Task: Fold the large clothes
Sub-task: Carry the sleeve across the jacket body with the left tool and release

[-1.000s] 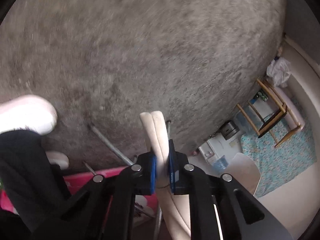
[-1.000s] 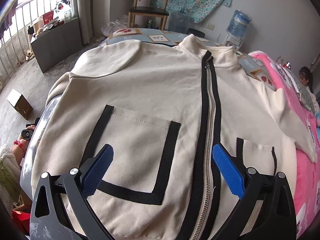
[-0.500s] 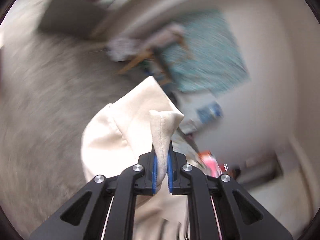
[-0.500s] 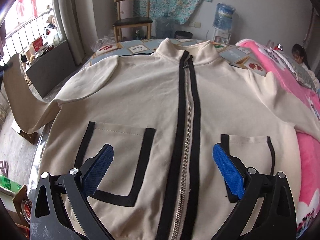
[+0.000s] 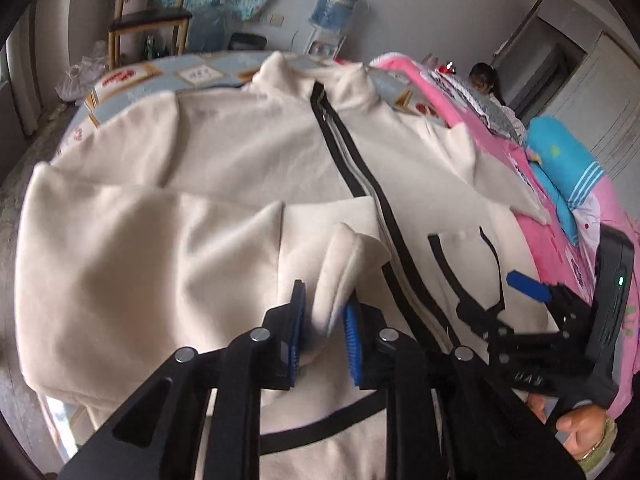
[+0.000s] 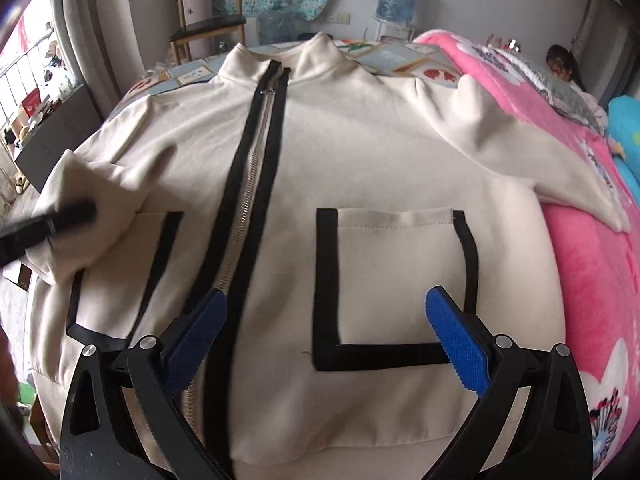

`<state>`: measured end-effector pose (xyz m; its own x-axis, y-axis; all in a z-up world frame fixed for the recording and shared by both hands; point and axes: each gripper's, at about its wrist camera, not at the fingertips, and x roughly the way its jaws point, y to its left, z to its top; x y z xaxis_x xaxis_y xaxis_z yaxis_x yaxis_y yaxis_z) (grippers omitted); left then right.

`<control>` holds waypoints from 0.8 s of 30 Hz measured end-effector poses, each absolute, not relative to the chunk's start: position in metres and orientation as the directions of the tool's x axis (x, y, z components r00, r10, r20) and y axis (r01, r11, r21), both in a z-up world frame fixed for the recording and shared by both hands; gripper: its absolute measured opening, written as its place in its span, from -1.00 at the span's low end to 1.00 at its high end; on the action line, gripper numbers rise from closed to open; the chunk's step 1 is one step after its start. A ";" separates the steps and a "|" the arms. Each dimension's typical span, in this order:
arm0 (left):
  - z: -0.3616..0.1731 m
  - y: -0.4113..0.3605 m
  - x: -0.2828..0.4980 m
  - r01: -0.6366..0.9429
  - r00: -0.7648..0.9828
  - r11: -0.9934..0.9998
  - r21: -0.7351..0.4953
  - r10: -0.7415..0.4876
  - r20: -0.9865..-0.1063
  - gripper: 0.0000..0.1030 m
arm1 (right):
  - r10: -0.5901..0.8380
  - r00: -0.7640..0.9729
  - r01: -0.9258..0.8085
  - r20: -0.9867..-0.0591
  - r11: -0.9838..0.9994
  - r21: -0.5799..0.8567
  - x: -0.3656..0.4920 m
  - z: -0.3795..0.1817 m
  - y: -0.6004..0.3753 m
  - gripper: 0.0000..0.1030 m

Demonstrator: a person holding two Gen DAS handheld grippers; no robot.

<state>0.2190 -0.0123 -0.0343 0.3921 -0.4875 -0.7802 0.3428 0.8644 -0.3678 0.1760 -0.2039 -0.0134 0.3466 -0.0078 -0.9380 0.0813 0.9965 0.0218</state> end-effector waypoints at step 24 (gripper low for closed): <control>-0.053 0.049 0.166 0.188 0.508 0.963 -0.193 -0.264 -0.820 -0.04 | 0.725 0.083 0.257 -0.684 0.647 0.718 0.267 -0.070 -0.183 -0.09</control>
